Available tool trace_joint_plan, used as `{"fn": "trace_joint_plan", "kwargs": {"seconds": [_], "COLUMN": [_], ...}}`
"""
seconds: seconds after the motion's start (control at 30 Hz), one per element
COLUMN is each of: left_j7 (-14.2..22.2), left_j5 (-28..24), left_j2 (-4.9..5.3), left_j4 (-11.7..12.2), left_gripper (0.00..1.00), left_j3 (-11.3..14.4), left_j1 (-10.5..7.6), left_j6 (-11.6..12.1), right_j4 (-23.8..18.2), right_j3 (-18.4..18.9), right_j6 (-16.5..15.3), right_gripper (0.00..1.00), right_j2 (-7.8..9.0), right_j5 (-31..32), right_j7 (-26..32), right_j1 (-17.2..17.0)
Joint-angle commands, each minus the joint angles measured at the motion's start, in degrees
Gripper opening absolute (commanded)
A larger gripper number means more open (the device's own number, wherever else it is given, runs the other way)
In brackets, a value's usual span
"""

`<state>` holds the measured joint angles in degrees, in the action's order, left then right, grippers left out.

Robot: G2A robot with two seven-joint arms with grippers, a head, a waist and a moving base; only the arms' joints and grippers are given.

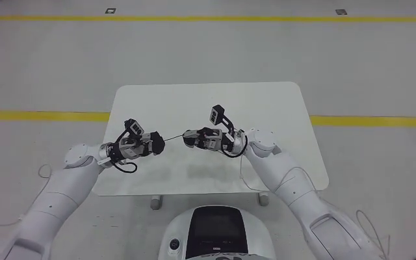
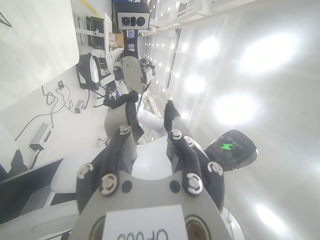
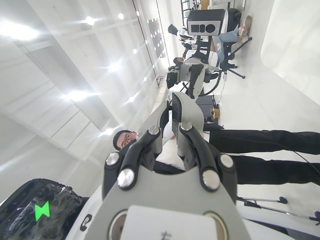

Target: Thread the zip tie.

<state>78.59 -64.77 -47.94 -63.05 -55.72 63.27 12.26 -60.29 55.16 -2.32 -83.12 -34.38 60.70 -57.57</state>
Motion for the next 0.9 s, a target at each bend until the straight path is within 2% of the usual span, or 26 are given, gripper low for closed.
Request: {"fn": "trace_joint_plan", "kwargs": {"seconds": [0.0, 0.33, 0.4, 0.43, 0.47, 0.63, 0.77, 0.87], "left_j7": [0.0, 0.0, -0.52, -1.74, -1.36, 1.06, 1.06, 1.06], "left_j5": [0.0, 0.0, 0.2, 1.94, 2.62, 1.13, 0.58, 0.54], "left_j2": [0.0, 0.0, 0.0, 0.02, 0.06, -0.06, -0.47, -0.52], "left_j4": [0.0, 0.0, 0.02, -0.67, -1.12, -1.68, -3.76, -3.91], "left_gripper": [1.0, 1.0, 1.0, 1.0, 1.0, 1.0, 1.0, 1.0], "left_j3": [0.0, 0.0, 0.0, 0.04, -0.02, -0.91, -0.08, 0.0], "left_j1": [0.0, 0.0, 0.04, 0.06, 0.12, 0.69, 0.74, 0.73], "left_j6": [0.0, 0.0, 0.01, 0.27, 0.23, 0.22, 0.0, 0.0], "right_j4": [0.15, 0.41, -0.74, -1.22, -1.36, -1.31, -0.19, 0.77], "right_j3": [-0.15, -0.38, -0.26, 0.0, 0.14, -0.13, -1.56, -2.64], "right_j6": [0.28, 0.4, 0.29, 0.18, 0.08, -0.61, -1.19, -1.59], "right_gripper": [0.0, 0.0, 0.0, 0.0, 0.0, 0.0, 0.0, 0.0], "right_j2": [0.01, 0.01, -0.01, 0.0, 0.0, -0.32, -1.02, -1.49], "right_j5": [0.0, 0.32, -0.63, -1.95, -2.64, -5.87, -7.69, -7.65], "right_j7": [-0.14, -0.68, -1.59, -1.09, -0.73, 0.59, -0.03, -1.12], "right_j1": [-0.18, -0.26, -1.24, -1.72, -1.92, -2.22, -1.85, -1.21]}}
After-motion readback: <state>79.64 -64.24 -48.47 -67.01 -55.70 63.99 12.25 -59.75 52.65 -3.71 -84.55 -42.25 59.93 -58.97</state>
